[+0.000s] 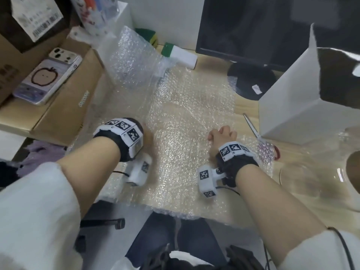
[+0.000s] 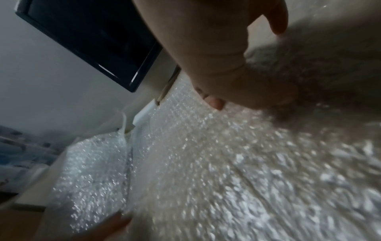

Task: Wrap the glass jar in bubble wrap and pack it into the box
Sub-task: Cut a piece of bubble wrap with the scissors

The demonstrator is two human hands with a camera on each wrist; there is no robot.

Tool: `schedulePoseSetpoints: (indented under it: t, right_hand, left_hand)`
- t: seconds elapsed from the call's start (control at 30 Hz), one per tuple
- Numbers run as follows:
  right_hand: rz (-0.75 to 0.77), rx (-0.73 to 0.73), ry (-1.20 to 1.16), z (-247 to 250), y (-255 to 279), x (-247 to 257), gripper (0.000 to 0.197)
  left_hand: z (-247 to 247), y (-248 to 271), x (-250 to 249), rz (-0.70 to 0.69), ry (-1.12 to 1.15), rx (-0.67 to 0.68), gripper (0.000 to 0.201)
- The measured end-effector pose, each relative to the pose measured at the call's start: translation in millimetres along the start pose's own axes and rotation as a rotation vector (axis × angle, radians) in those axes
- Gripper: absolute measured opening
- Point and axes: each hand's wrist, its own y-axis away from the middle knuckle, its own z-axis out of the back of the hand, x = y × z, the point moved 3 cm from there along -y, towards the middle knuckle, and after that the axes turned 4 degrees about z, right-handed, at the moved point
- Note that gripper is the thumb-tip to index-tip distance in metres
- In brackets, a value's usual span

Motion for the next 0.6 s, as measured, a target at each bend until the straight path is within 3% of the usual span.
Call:
schedulePoseSetpoints:
  t: [0.1, 0.17, 0.3, 0.4, 0.6]
  right_hand:
    - [-0.025, -0.069, -0.151, 17.4, 1.2, -12.4, 0.028]
    - [-0.069, -0.188, -0.257, 30.9, 4.1, -29.9, 0.022]
    - [-0.213, -0.414, -0.249, 48.9, 16.0, -80.8, 0.032]
    - [-0.255, -0.454, -0.221, 48.7, 21.3, -114.4, 0.025]
    - [-0.197, -0.410, -0.200, 35.2, 22.2, -129.6, 0.017]
  left_hand:
    - [9.6, 3.7, -47.8, -0.137, 0.485, 0.206, 0.073]
    - [3.9, 9.5, -78.3, -0.190, 0.583, 0.263, 0.085]
    - [-54.3, -20.6, -90.3, -0.007, 0.289, 0.006, 0.113]
    - [-75.7, -30.4, -87.3, 0.029, 0.050, -0.156, 0.129]
    - [-60.4, -15.1, -81.2, 0.044, 0.178, -0.091, 0.127]
